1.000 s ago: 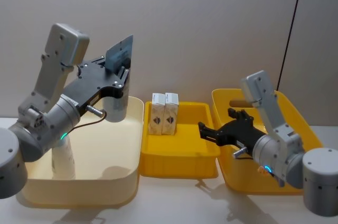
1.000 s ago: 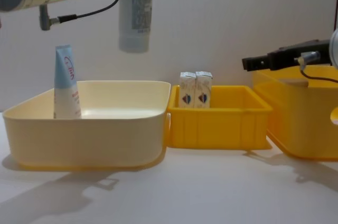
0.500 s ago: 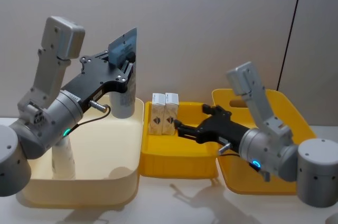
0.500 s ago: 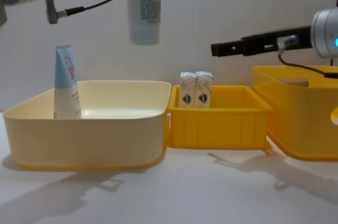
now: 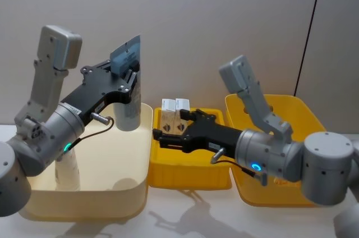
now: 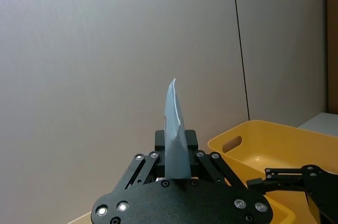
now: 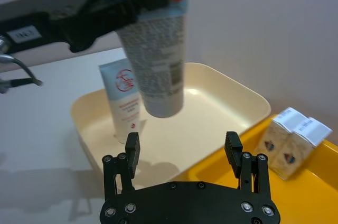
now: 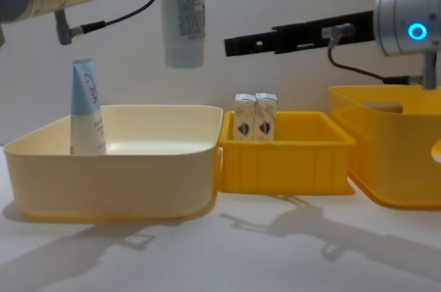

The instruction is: Bimanual collaborative sorting of washing and personal care products

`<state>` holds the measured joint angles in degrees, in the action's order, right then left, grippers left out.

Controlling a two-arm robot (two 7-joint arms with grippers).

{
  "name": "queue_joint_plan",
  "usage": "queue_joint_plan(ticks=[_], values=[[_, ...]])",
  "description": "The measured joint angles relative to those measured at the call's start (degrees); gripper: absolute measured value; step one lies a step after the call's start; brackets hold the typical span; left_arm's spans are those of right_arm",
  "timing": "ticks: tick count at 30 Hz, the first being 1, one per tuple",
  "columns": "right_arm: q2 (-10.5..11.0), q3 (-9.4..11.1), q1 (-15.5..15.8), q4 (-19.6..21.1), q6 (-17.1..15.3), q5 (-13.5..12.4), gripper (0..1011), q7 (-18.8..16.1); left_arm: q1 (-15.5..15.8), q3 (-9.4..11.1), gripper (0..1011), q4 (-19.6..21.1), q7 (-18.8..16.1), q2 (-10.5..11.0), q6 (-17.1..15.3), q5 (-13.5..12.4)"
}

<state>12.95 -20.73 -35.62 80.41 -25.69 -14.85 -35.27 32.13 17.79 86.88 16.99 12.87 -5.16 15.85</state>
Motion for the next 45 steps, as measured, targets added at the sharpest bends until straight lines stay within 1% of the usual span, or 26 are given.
queue_joint_plan(ticks=[4, 7, 8, 11, 14, 20, 25, 30, 40, 45], values=[[-0.4, -1.1, -1.4, -1.0, 0.0, -0.7, 1001, -2.1, -0.3, -0.2, 215, -0.1, -0.1, 0.0, 0.2, 0.3], [-1.1, -2.3, -3.2, -2.6, 0.2, -1.3, 1001, -4.5, -0.5, -0.3, 215, -0.2, -0.2, 0.1, 0.3, 0.5], [-1.1, -2.3, -3.2, -2.6, 0.2, -1.3, 1001, -4.5, -0.5, -0.3, 215, -0.2, -0.2, 0.1, 0.3, 0.5], [-1.9, -3.6, -5.0, -4.3, 0.8, -1.6, 1001, -6.0, -0.7, -0.4, 215, -0.3, -0.3, 0.1, 0.4, 0.7], [-2.5, -4.3, -6.0, -5.2, 1.4, -1.6, 1001, -6.4, -0.8, -0.4, 215, -0.5, -0.3, 0.1, 0.5, 0.8], [-3.3, -5.3, -7.1, -6.2, 2.3, -0.9, 1001, -5.7, -1.0, -0.4, 214, -0.7, -0.4, 0.1, 0.6, 1.0], [-3.7, -5.9, -7.8, -6.6, 3.1, 0.1, 1001, -3.9, -1.1, -0.5, 215, -0.9, -0.5, 0.0, 0.6, 1.1], [-3.4, -6.2, -8.0, -6.4, 3.2, 0.9, 1001, -2.6, -1.2, -0.6, 215, -1.1, -0.7, 0.0, 0.6, 1.1], [-2.2, -6.4, -7.6, -5.1, 3.0, 1.3, 1001, -1.3, -1.0, -0.5, 215, -1.7, -0.8, -0.4, 0.6, 1.0], [-2.2, -6.6, -7.6, -5.1, 3.1, 1.3, 1001, -0.9, -0.9, -0.5, 215, -1.9, -0.8, -0.6, 0.5, 0.9]])
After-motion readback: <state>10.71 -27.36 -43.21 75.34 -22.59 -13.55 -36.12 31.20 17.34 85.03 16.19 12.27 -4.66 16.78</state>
